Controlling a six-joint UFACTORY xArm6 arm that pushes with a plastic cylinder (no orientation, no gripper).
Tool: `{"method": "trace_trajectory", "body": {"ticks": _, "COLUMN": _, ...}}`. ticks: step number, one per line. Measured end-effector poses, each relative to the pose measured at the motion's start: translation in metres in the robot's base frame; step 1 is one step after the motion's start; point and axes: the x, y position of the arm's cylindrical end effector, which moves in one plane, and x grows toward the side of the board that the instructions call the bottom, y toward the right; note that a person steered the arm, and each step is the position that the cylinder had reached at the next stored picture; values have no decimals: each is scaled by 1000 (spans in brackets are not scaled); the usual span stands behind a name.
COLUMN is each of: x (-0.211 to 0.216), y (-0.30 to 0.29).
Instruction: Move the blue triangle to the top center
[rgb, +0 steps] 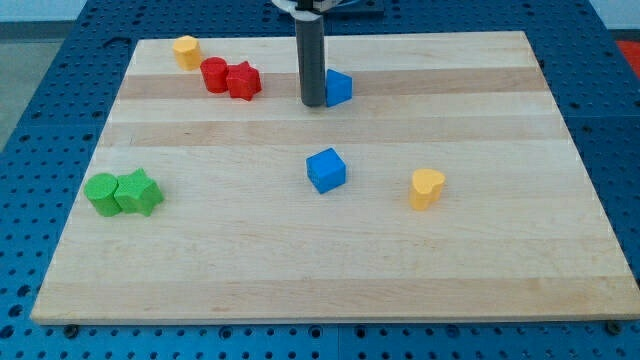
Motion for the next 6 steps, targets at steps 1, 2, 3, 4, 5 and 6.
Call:
{"method": "trace_trajectory", "body": {"ticks": 1, "x": 3, "y": 23}}
{"method": "trace_trajectory", "body": {"ticks": 2, "x": -8, "y": 62}}
{"method": "trace_trajectory", "body": {"ticks": 3, "x": -37, "y": 83}}
{"method": "trace_trajectory", "body": {"ticks": 4, "x": -56, "y": 84}}
{"method": "trace_trajectory", "body": {"ticks": 5, "x": -61, "y": 80}}
{"method": "trace_trajectory", "body": {"ticks": 6, "x": -57, "y": 82}}
